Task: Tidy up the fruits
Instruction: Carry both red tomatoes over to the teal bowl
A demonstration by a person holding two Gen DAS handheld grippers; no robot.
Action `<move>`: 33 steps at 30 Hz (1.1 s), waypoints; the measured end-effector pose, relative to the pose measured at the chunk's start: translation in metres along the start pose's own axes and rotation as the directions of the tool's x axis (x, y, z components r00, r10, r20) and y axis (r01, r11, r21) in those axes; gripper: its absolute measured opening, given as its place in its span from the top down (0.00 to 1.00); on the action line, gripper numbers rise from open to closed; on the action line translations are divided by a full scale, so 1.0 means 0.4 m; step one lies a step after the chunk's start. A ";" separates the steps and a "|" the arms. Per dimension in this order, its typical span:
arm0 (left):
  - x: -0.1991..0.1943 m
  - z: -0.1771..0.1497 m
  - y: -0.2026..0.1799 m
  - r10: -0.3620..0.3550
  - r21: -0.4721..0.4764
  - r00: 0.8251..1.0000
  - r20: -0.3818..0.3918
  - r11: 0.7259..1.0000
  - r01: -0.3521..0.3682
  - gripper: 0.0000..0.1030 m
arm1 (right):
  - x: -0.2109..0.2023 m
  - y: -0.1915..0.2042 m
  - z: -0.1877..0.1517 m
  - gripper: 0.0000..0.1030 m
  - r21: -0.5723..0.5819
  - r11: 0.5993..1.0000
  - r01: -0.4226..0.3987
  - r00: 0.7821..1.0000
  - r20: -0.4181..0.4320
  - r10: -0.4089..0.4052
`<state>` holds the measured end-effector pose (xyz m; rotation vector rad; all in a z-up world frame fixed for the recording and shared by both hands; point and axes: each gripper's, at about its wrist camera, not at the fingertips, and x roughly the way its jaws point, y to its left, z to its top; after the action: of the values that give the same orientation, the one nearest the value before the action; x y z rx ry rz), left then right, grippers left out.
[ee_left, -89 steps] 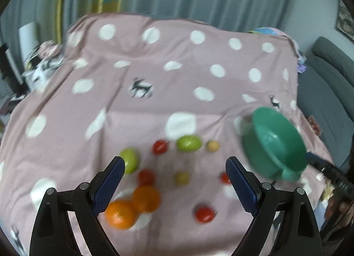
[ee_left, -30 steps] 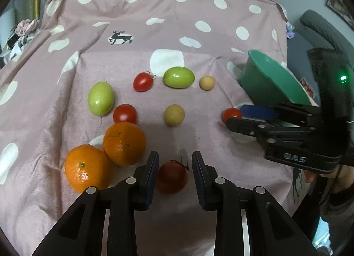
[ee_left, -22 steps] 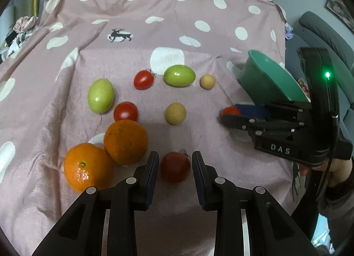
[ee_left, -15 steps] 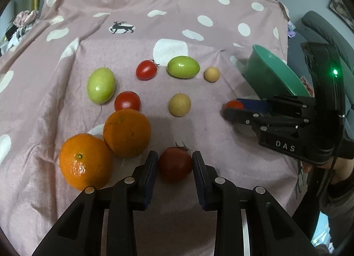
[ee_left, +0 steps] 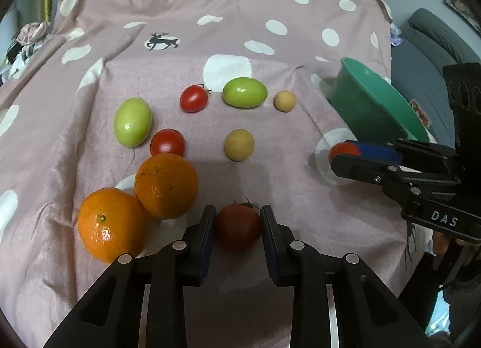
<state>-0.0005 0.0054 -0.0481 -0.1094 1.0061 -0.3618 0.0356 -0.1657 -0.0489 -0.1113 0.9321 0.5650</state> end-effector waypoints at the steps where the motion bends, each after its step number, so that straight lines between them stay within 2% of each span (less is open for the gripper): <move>1: -0.003 0.000 -0.002 0.002 0.002 1.000 0.002 1.000 -0.002 0.71 | -0.006 0.001 -0.003 0.73 0.006 1.000 -0.006 1.000 0.004 0.006; 18: -0.061 0.022 -0.059 0.056 0.028 0.997 0.045 0.998 -0.057 0.71 | -0.110 -0.011 -0.047 0.73 0.041 0.997 -0.058 0.995 0.081 0.055; 33: -0.079 0.047 -0.131 0.071 0.094 0.996 0.062 0.993 -0.077 0.71 | -0.195 -0.060 -0.066 0.73 0.082 0.995 -0.061 0.984 0.169 0.047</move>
<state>-0.0128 -0.0339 0.0009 0.0041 0.9303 -0.3368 -0.0074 -0.2267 -0.0071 0.0397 0.7966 0.5741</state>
